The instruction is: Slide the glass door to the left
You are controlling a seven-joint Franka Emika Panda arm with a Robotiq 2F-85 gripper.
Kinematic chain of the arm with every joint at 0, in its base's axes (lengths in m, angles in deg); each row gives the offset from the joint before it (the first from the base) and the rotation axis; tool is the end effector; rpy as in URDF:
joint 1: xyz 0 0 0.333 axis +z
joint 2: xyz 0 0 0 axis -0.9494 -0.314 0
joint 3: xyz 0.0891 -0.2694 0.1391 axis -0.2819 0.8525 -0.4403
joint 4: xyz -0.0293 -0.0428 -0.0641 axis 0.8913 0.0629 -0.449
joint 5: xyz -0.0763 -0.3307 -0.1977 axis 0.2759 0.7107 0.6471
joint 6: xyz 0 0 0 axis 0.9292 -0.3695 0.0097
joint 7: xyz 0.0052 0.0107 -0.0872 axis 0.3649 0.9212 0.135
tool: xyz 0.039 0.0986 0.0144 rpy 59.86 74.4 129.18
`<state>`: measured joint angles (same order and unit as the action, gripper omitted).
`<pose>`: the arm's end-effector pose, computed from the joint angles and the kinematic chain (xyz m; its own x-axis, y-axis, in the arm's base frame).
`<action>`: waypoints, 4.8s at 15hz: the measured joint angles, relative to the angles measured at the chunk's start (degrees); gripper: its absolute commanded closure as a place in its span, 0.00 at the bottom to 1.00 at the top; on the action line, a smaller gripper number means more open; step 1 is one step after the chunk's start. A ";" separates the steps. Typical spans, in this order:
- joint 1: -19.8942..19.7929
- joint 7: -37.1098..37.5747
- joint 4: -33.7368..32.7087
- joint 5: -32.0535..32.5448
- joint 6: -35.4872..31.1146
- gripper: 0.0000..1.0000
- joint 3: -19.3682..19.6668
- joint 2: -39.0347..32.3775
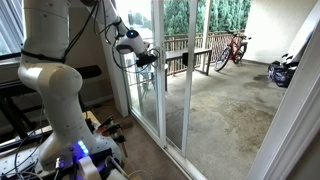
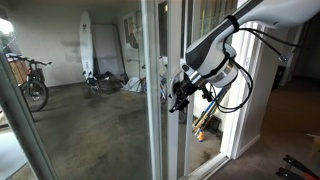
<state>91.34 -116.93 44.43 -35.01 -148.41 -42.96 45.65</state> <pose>0.5400 0.2378 0.3119 0.2934 0.7411 0.6039 0.7816 -0.5497 0.2948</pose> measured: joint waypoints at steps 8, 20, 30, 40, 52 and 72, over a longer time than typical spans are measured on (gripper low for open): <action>-0.03 0.00 0.00 0.00 0.01 0.00 -0.02 0.01; -6.15 -18.24 -0.85 -7.77 -4.32 0.00 -7.34 0.10; -9.43 -46.40 -3.68 -30.53 0.63 0.00 -7.96 1.75; -7.45 -46.39 -2.88 -28.35 1.36 0.00 -5.70 2.08; 1.39 -46.33 -0.75 -26.30 10.10 0.00 6.20 4.23; 8.34 -46.33 2.42 -9.99 3.96 0.00 11.96 4.87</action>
<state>99.67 -163.26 46.86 -44.99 -144.45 -31.00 50.52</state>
